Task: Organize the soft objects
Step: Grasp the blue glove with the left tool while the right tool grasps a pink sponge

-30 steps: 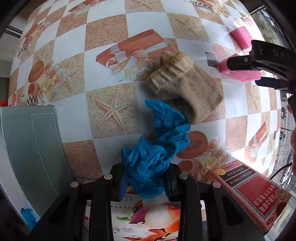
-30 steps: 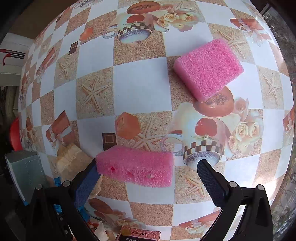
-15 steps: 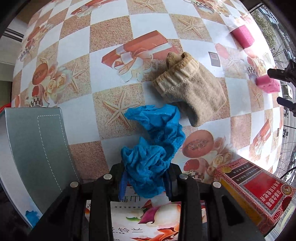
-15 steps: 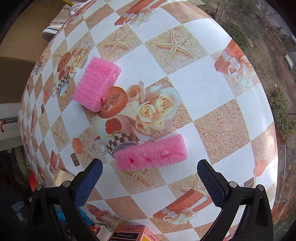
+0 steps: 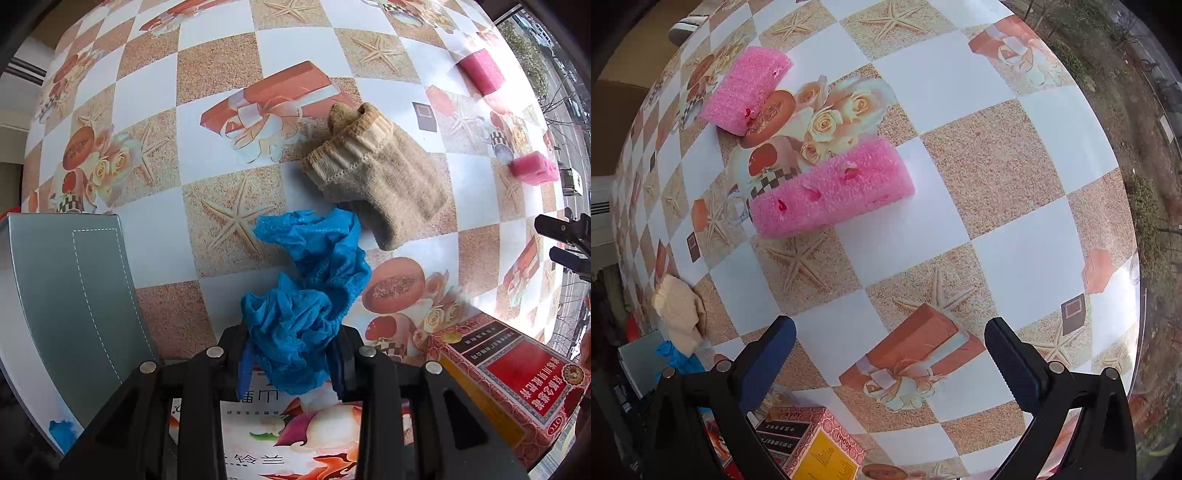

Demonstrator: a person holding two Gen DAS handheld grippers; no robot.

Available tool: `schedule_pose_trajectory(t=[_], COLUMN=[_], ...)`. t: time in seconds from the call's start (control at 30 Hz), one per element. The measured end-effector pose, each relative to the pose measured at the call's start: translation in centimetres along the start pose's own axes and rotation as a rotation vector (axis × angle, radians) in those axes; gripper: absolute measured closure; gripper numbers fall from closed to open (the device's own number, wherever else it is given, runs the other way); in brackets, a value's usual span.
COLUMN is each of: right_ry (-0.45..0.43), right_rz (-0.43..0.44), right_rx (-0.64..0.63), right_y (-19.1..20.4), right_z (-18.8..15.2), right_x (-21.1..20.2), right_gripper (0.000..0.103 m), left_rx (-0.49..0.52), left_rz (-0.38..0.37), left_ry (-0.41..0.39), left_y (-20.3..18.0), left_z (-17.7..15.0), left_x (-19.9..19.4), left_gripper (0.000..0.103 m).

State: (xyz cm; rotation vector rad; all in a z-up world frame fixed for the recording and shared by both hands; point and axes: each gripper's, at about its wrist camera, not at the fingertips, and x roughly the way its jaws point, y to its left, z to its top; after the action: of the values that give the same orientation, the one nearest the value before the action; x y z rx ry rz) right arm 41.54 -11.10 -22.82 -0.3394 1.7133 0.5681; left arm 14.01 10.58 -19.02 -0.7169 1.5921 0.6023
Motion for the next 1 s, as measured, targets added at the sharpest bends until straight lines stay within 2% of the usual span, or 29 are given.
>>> schedule_pose_trajectory(t=[0.13,0.23,0.47,0.63,0.73,0.83,1.0], right_ry=[-0.093,-0.101,-0.127,-0.081,-0.095,-0.103,-0.072], right_rz=[-0.032,-0.016,-0.049,-0.101,-0.167,-0.165,-0.165], right_rx=[-0.027,-0.044,-0.124,-0.19,-0.231,-0.224,-0.223], right_y=[0.4,1.1,3.4,5.5,6.6,8.9,7.2], right_z=[0.3,2.2,5.5,7.8,8.3,6.8,8.4], right_x=[-2.3,-2.7,-1.8,0.1,0.4,1.2,1.4], right_gripper=[0.0,0.0,0.0,0.0,0.0,0.0,0.0], left_rx=[0.016,0.019,0.005,0.015,0.01,0.011,0.016], left_rz=[0.001,0.003,0.014,0.032,0.039,0.047,0.059], left_ry=[0.004,0.016,0.026,0.03,0.036,0.038,0.035], left_y=[-0.1,-0.2,-0.1,-0.5,-0.9,-1.2,-1.8], left_z=[0.2,0.4,0.4,0.6,0.9,1.2,1.7], left_x=[0.2,0.7,1.8,2.5,3.1,3.5,4.0], left_gripper=[0.063,0.056,0.051,0.05,0.05,0.05,0.05])
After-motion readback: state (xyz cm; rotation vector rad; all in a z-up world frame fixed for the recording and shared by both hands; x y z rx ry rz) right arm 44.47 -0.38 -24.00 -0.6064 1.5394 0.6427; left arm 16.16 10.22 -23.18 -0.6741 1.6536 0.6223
